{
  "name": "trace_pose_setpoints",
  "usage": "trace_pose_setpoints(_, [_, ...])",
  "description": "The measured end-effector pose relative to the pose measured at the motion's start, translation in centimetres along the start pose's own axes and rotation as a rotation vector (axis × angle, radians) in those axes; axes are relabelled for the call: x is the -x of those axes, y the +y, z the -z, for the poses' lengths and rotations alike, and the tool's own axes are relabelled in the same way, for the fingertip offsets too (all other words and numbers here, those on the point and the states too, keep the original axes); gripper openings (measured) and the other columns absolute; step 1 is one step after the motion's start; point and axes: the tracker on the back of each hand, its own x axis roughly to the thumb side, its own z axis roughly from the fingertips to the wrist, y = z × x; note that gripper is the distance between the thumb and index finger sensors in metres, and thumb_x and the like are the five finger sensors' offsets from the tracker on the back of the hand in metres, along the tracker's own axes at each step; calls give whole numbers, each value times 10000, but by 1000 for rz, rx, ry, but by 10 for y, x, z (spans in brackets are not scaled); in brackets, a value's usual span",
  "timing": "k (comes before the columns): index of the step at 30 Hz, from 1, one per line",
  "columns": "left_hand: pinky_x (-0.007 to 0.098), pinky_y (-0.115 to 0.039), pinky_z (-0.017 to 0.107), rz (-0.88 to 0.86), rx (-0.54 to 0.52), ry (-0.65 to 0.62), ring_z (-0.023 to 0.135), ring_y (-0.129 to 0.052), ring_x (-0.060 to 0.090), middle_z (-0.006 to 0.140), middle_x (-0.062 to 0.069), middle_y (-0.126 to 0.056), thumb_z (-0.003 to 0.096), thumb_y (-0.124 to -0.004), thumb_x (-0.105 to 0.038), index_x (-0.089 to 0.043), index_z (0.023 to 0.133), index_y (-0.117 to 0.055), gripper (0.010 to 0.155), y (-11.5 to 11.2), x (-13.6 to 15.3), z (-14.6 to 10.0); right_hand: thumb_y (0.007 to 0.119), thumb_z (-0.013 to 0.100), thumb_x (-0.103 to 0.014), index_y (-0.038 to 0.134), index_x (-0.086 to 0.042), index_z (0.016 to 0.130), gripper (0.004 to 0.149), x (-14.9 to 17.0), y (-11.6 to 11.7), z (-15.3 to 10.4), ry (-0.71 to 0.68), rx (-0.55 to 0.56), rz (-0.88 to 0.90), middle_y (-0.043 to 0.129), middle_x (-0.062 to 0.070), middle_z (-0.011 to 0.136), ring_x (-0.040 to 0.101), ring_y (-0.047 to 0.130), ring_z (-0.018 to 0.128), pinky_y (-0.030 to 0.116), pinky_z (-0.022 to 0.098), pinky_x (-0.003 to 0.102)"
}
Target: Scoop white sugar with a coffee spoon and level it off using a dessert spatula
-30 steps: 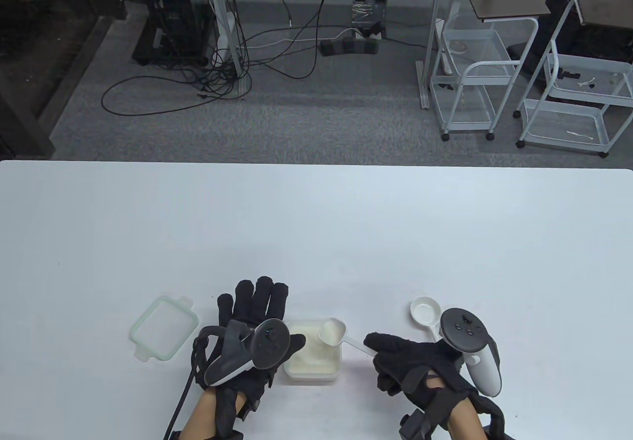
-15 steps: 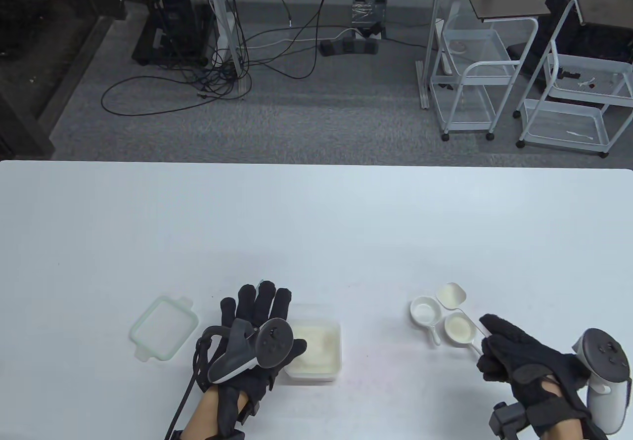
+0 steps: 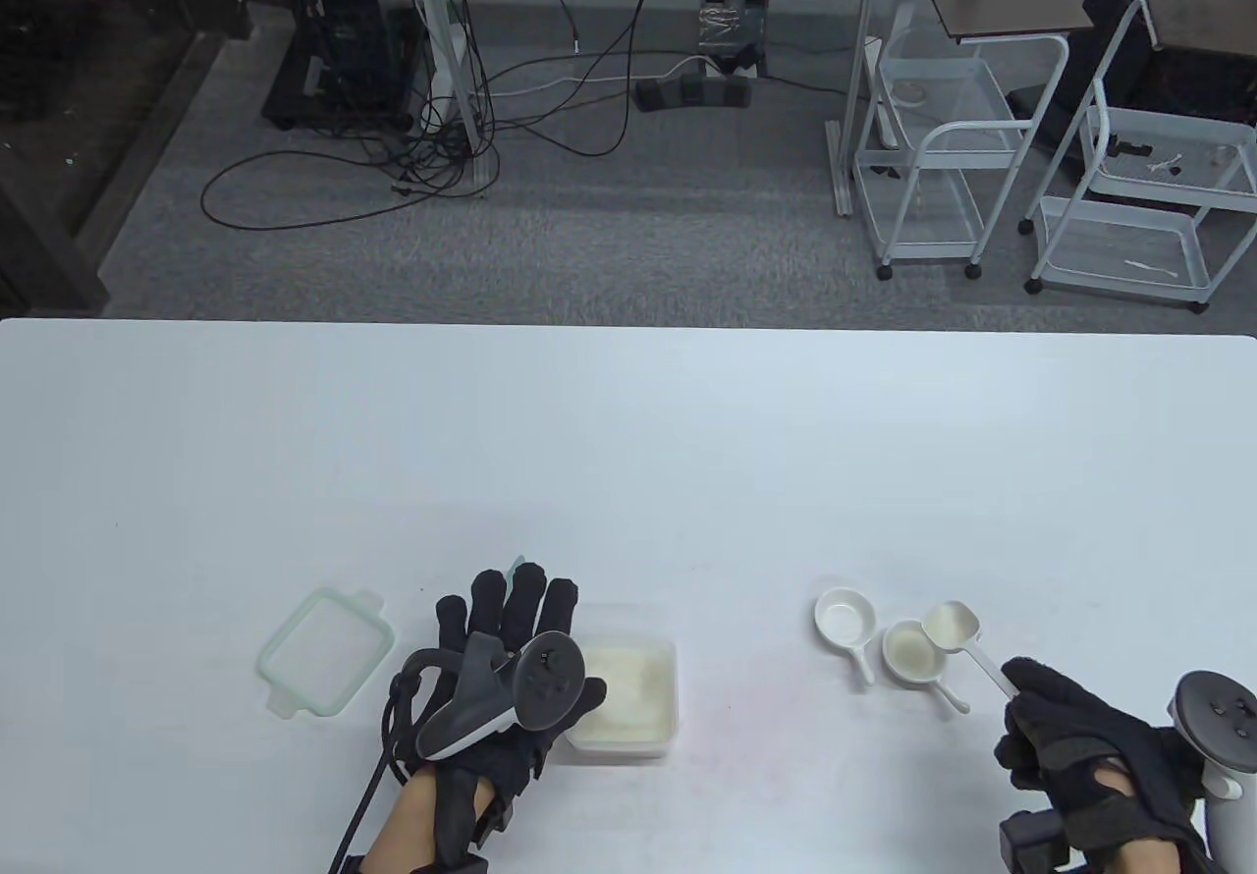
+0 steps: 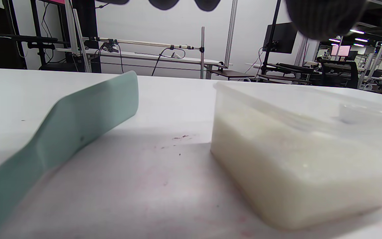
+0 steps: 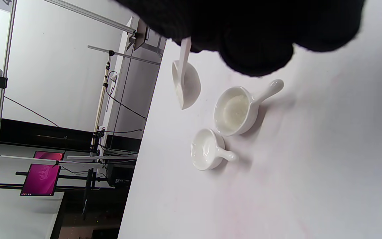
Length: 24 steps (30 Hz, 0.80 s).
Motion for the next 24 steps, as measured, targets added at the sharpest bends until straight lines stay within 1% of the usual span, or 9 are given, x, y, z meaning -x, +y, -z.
trace_pose_setpoints(2, [787, -346, 693, 3, 5, -2, 1058, -391, 609, 1220, 242, -271, 422, -656, -667, -164, 1161, -295, 964, 0, 0, 0, 717, 501, -126, 662, 1, 968, 487, -1, 2, 1, -3, 15, -21, 803, 246, 693, 348, 884, 509, 785, 421, 552])
trace_pose_setpoints(7, [789, -344, 692, 10, 16, -2, 1058, -388, 610, 1220, 246, -273, 424, -656, -666, -165, 1162, -299, 961, -1, -1, 0, 735, 497, -125, 667, -3, 967, 489, -4, 12, 5, 19, 65, -171, 800, 253, 697, 356, 883, 514, 783, 426, 559])
trace_pose_setpoints(12, [788, -342, 692, 16, 24, -1, 1058, -382, 611, 1222, 241, -266, 424, -654, -667, -176, 1163, -299, 956, -1, -1, 0, 753, 493, -120, 673, -19, 969, 494, -6, 22, 8, 48, 77, -287, 792, 260, 709, 364, 879, 529, 779, 436, 566])
trace_pose_setpoints(16, [789, -339, 692, 20, 30, 1, 1057, -379, 614, 1222, 239, -260, 424, -652, -668, -181, 1163, -299, 953, -2, -2, 1, 767, 486, -108, 678, -61, 974, 498, -7, 28, 10, 56, 82, -336, 767, 274, 732, 376, 863, 552, 765, 451, 575])
trace_pose_setpoints(24, [790, -332, 691, 30, 43, 5, 1058, -366, 615, 1221, 246, -248, 425, -649, -670, -184, 1165, -292, 955, -3, -3, 1, 795, 467, -79, 732, -130, 947, 487, -8, 31, 11, 47, 120, -385, 741, 291, 754, 397, 842, 577, 744, 469, 593])
